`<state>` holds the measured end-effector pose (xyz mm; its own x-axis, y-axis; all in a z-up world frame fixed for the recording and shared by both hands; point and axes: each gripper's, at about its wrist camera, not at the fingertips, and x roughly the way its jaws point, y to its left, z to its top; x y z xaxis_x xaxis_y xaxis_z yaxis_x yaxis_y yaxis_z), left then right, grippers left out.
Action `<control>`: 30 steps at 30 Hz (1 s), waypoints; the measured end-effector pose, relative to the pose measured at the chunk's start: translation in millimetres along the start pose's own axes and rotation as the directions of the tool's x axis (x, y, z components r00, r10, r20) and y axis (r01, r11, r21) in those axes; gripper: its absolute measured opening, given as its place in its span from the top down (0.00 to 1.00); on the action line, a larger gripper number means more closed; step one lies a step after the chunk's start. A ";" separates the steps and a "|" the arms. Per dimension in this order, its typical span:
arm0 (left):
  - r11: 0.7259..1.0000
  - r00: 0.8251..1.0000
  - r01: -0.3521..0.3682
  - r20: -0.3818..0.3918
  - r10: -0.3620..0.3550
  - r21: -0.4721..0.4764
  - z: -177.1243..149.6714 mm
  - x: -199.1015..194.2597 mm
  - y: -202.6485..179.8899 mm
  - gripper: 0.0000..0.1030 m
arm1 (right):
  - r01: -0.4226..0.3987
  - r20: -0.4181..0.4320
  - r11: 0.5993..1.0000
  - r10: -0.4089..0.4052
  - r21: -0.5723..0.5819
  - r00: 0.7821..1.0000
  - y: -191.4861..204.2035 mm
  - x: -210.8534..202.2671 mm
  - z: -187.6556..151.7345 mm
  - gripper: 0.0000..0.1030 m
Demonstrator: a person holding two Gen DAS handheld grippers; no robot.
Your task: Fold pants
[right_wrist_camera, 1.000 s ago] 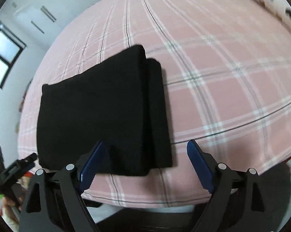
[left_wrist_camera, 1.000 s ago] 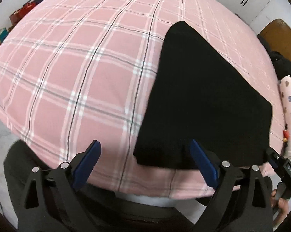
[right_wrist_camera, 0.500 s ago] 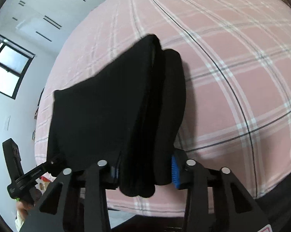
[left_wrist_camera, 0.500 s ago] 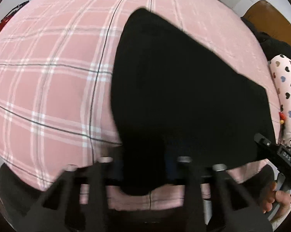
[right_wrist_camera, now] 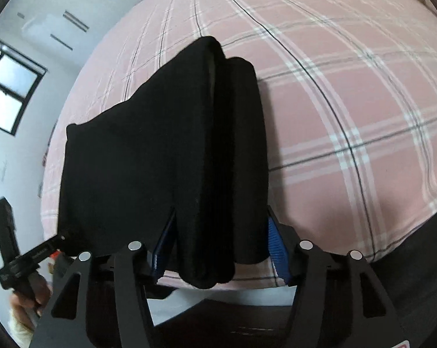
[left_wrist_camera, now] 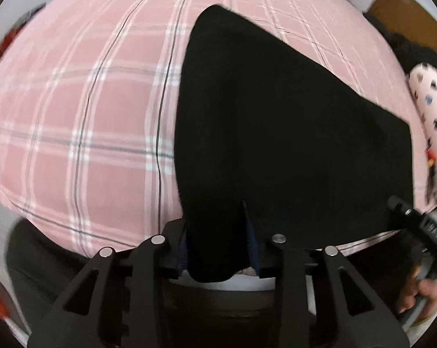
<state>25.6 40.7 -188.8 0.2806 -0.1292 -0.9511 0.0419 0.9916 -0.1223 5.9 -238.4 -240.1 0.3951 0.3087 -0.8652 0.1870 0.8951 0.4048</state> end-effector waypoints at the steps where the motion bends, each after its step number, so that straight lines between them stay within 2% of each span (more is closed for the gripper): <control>1: 1.000 1.000 -0.022 0.006 0.021 0.016 0.1 -0.4 -4.1 0.65 | 0.012 0.003 1.000 -0.012 -0.009 1.000 2.3 0.1 -0.4 0.42; 6: 0.998 0.998 -0.056 0.015 0.056 0.035 -3.8 0.6 -17.9 0.61 | 0.031 0.011 0.999 -0.031 -0.019 0.999 14.9 3.6 -6.6 0.36; 14: 0.996 0.998 -0.069 0.010 0.068 0.055 -9.2 -0.7 -21.0 0.43 | 0.058 0.015 0.997 -0.057 -0.041 0.998 18.0 10.2 -4.9 0.28; 19: 0.996 0.998 -0.063 0.004 0.063 0.056 -9.3 6.7 -15.5 0.37 | 0.048 0.011 0.999 -0.048 -0.021 0.999 11.6 12.0 -6.1 0.25; 30: 1.000 1.000 -0.020 -0.018 0.020 -0.005 5.7 25.7 16.0 0.14 | 0.041 0.009 0.999 -0.041 0.015 0.999 2.1 13.2 -4.5 0.17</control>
<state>38.9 53.2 -213.6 0.2637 -0.1091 -0.9584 0.0317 0.9940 -0.1044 7.5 -231.0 -252.0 0.3954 0.2689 -0.8783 0.2162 0.9021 0.3735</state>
